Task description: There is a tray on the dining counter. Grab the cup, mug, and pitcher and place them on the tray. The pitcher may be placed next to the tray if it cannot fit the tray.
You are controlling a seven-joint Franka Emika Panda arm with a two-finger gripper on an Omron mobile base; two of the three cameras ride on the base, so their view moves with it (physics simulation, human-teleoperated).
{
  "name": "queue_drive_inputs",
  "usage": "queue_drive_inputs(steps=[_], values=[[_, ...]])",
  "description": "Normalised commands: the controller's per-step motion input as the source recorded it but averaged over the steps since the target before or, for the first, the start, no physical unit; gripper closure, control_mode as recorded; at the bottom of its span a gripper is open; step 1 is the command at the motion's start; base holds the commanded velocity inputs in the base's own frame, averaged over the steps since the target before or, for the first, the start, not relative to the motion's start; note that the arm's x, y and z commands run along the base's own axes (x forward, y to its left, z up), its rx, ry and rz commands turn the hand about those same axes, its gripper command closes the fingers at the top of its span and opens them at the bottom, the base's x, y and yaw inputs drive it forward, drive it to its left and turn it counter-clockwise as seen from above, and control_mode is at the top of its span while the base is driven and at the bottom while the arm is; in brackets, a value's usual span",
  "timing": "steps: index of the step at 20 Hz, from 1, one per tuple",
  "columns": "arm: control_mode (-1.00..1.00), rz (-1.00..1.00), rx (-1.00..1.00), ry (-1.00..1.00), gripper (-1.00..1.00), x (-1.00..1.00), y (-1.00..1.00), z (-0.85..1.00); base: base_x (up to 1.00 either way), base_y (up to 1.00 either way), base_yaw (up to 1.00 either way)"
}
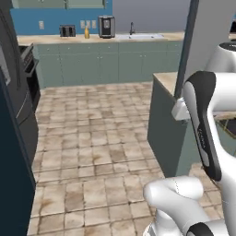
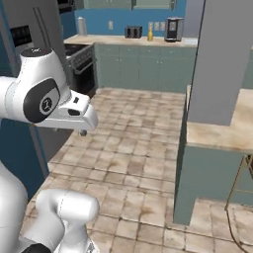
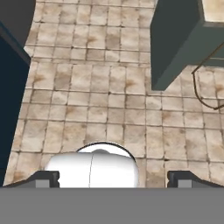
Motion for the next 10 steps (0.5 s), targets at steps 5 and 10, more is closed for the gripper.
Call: queue_drive_inputs(steps=[5, 10], values=[[1.00, 0.00, 0.00, 0.00, -1.00, 0.00, 0.00, 0.00, 0.61, 0.93, -0.04], [1.00, 0.00, 0.00, 0.00, -1.00, 0.00, 0.00, 0.00, 0.85, 0.50, -0.04]])
